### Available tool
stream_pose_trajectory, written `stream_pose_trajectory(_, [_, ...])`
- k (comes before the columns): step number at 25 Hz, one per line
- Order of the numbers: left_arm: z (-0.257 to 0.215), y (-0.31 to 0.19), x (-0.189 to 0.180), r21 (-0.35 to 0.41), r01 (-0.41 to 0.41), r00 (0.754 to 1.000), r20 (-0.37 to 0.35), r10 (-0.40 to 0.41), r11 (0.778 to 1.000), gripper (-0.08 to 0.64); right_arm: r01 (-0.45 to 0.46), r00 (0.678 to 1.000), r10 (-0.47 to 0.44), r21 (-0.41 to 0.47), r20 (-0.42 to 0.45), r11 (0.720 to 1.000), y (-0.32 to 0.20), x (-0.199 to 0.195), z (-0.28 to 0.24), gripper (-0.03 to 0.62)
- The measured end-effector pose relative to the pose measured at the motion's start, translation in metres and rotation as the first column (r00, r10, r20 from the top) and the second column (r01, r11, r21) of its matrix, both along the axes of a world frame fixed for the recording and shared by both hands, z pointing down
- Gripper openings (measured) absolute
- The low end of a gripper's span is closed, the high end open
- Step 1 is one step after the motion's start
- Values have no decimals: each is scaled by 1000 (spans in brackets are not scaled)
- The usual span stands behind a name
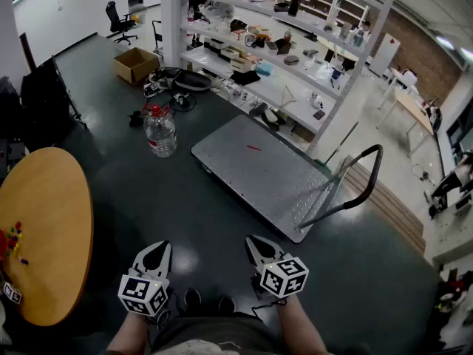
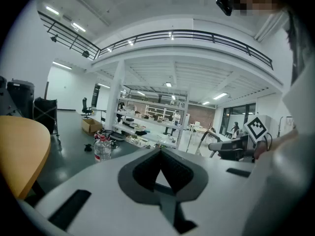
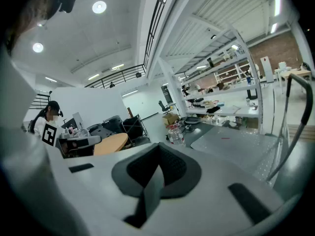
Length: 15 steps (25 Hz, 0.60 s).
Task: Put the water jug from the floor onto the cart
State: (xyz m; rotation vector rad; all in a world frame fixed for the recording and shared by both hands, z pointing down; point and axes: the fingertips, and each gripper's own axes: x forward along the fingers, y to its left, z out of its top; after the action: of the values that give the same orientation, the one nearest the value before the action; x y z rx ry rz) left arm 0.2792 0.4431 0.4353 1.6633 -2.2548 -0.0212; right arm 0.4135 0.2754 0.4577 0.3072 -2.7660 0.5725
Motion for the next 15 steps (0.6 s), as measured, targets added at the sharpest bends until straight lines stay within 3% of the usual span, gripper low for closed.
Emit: stream_pose_trajectory(15, [-3,-13,20,-9,32,999,9,-32,999,5,86,996,-86,-9,19,996,-7,2,-3,-11])
